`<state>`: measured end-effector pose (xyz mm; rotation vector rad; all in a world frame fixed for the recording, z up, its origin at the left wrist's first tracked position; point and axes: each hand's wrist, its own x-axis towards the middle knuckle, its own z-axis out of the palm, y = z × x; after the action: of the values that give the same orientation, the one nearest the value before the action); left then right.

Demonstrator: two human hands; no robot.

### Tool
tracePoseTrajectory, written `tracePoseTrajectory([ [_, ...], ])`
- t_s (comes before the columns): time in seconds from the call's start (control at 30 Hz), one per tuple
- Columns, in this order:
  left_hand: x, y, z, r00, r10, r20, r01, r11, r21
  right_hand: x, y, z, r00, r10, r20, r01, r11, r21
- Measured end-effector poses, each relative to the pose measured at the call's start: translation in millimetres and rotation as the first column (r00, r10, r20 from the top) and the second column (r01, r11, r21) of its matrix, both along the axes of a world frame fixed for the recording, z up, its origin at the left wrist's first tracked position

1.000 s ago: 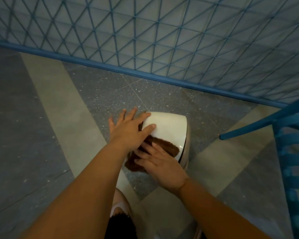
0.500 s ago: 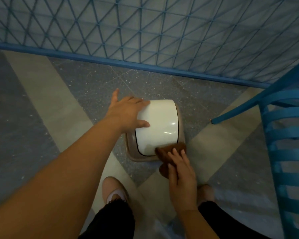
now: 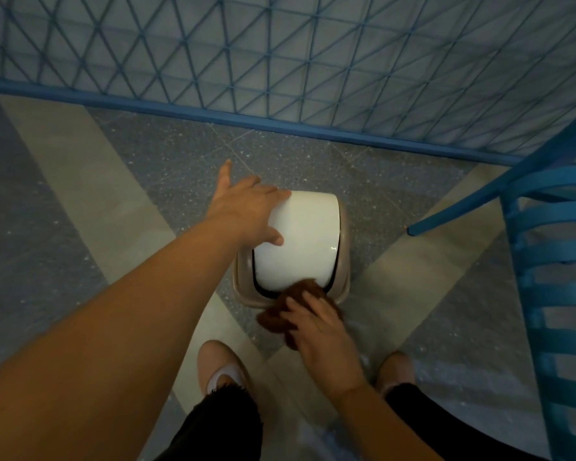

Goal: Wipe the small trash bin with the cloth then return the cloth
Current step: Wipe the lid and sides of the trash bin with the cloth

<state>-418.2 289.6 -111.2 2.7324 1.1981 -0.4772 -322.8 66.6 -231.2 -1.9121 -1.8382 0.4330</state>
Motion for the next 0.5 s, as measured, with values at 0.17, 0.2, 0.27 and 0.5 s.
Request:
tracePoseTrajectory([
  [0.17, 5, -4, -1, 0.999, 0.013, 0.039, -0.013, 1.000, -0.001, 51, -20, 6, 0.990, -0.136, 0.027, 0.136, 0.991, 0.014],
  [0.2, 6, -5, -1, 0.999, 0.016, 0.037, -0.016, 1.000, -0.001, 52, -23, 8, 0.981, -0.192, -0.016, 0.192, 0.981, 0.013],
  [0.27, 5, -5, -1, 0.999, 0.024, 0.037, -0.024, 1.000, -0.003, 46, -25, 16, 0.922, -0.341, -0.183, 0.343, 0.939, -0.017],
  [0.5, 14, -15, 1, 0.981, 0.167, 0.098, -0.163, 0.985, -0.049, 42, 2, 49, 0.317, -0.710, -0.629, 0.848, 0.509, -0.147],
])
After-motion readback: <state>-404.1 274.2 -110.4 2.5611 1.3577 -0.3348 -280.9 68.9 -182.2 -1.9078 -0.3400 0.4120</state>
